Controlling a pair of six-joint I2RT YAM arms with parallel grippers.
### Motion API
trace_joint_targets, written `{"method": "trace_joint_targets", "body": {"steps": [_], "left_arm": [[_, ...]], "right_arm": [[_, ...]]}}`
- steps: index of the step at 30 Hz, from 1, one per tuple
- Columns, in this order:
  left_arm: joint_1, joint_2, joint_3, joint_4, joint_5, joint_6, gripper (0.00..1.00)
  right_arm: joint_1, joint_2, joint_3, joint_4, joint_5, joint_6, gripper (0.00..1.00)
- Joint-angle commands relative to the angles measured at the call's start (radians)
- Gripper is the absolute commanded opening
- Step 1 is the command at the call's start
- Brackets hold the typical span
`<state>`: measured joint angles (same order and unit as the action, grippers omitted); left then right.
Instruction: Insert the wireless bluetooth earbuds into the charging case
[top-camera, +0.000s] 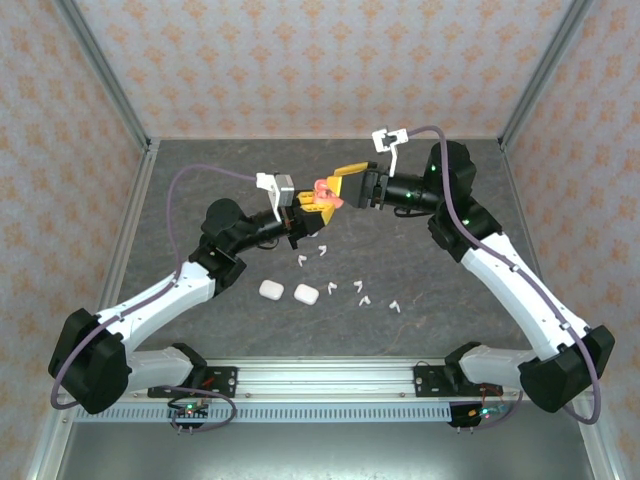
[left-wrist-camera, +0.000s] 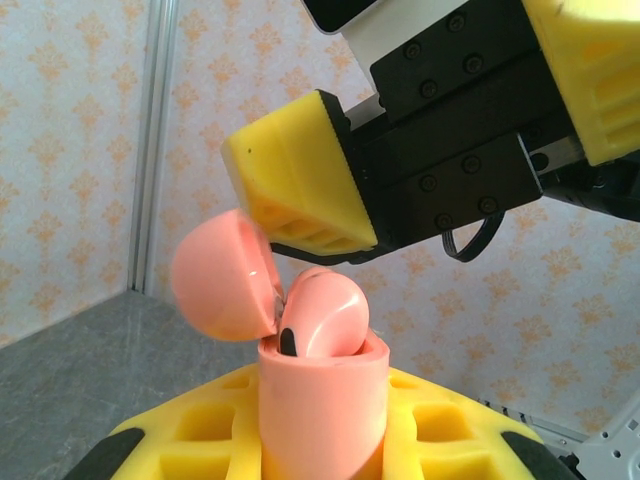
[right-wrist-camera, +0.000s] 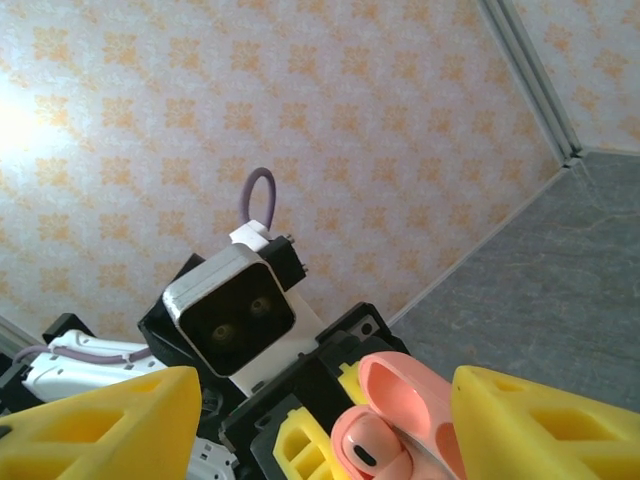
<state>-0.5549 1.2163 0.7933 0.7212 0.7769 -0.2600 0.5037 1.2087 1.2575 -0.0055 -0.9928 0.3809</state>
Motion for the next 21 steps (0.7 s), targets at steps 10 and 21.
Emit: {"method": "trace_joint_targets", "body": {"steps": [10, 21], "left_arm": [[-0.006, -0.029, 0.015, 0.021, -0.021, 0.021, 0.00], [-0.007, -0.017, 0.022, 0.002, -0.027, 0.030, 0.00]], "right_arm": [[0.009, 0.012, 0.021, -0.129, 0.056, -0.074, 0.80], [0.009, -0.010, 0.020, -0.055, -0.036, -0.032, 0.63]]}}
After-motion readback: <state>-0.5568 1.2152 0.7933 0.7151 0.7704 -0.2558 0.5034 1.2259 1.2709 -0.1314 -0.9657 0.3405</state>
